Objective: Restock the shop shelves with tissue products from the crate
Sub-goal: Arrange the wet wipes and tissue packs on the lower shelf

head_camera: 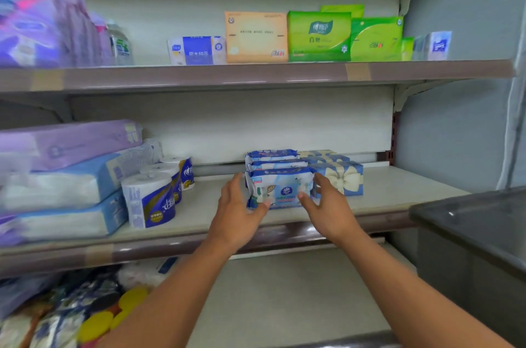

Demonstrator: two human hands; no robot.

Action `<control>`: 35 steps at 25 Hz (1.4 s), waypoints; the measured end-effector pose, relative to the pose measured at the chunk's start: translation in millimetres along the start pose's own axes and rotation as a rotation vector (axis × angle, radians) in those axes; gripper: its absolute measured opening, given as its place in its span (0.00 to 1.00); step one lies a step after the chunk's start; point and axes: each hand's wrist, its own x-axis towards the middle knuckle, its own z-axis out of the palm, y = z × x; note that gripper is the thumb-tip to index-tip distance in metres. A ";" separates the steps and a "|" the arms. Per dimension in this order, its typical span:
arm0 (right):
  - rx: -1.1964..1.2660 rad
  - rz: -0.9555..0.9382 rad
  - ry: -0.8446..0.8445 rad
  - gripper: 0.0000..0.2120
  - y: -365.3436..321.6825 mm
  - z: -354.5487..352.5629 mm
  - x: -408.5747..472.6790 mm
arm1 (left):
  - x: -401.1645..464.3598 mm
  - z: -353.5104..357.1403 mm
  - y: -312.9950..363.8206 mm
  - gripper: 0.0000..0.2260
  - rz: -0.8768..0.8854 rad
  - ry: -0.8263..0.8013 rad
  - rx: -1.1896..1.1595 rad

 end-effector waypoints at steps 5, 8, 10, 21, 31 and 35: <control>0.025 -0.061 -0.037 0.28 -21.9 15.9 -61.6 | -58.4 -21.2 3.5 0.28 -0.037 -0.005 -0.111; 0.034 -0.059 -0.085 0.27 -24.3 27.3 -98.0 | -90.6 -29.5 -2.0 0.26 -0.074 -0.048 -0.156; 0.014 -0.045 -0.119 0.27 -20.1 37.8 -124.8 | -118.4 -32.7 -13.0 0.24 -0.105 -0.085 -0.167; -0.039 0.228 -0.402 0.27 92.2 147.1 -280.8 | -285.4 26.1 -154.7 0.19 -0.444 -0.275 -0.174; -0.137 0.557 -0.579 0.25 253.0 261.8 -378.4 | -370.3 150.4 -284.9 0.18 -0.750 -0.429 -0.197; -0.123 0.650 -0.624 0.29 299.6 291.8 -389.6 | -391.5 185.8 -326.8 0.19 -0.841 -0.479 -0.157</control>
